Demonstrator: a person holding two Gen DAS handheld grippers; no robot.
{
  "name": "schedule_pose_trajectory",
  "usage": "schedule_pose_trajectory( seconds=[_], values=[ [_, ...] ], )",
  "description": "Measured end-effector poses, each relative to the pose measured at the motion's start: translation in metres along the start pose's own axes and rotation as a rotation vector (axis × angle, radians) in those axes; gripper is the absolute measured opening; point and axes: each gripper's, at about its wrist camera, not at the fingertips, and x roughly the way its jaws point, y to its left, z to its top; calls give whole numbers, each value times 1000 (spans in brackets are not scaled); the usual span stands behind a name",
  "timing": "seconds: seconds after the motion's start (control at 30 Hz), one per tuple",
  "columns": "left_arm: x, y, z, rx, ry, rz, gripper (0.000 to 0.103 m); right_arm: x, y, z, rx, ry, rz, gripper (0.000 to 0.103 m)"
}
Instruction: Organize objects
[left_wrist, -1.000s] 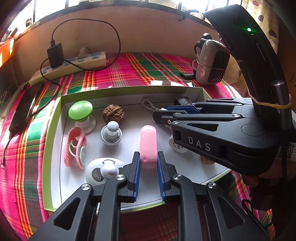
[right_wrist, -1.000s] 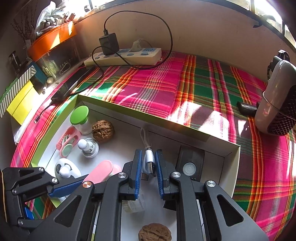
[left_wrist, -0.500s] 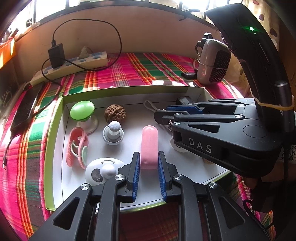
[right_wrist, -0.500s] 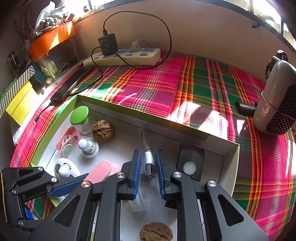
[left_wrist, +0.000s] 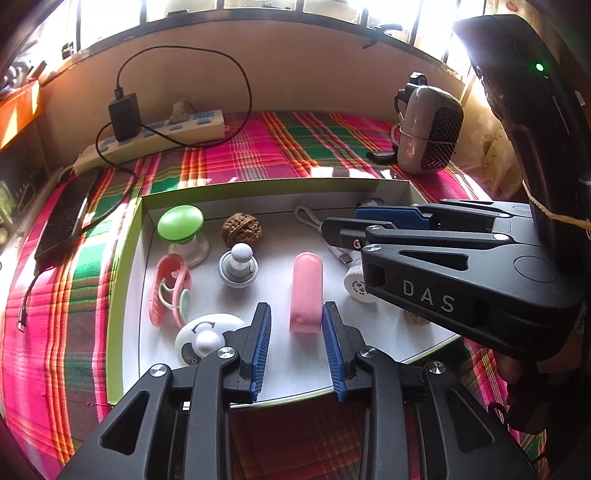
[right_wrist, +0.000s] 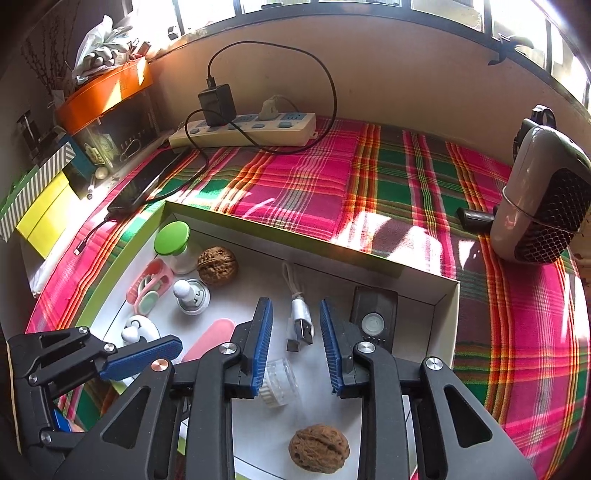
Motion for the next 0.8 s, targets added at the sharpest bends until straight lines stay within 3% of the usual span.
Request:
schedule_pose_trajectory(
  seconds=[0.43, 0.8],
  values=[
    [-25, 0, -10, -8, -42, 46, 27, -37, 1, -20, 69, -64, -35, 28],
    [-48, 3, -25, -22, -81, 137, 27, -66, 9, -50, 103, -98, -99, 28]
  ],
)
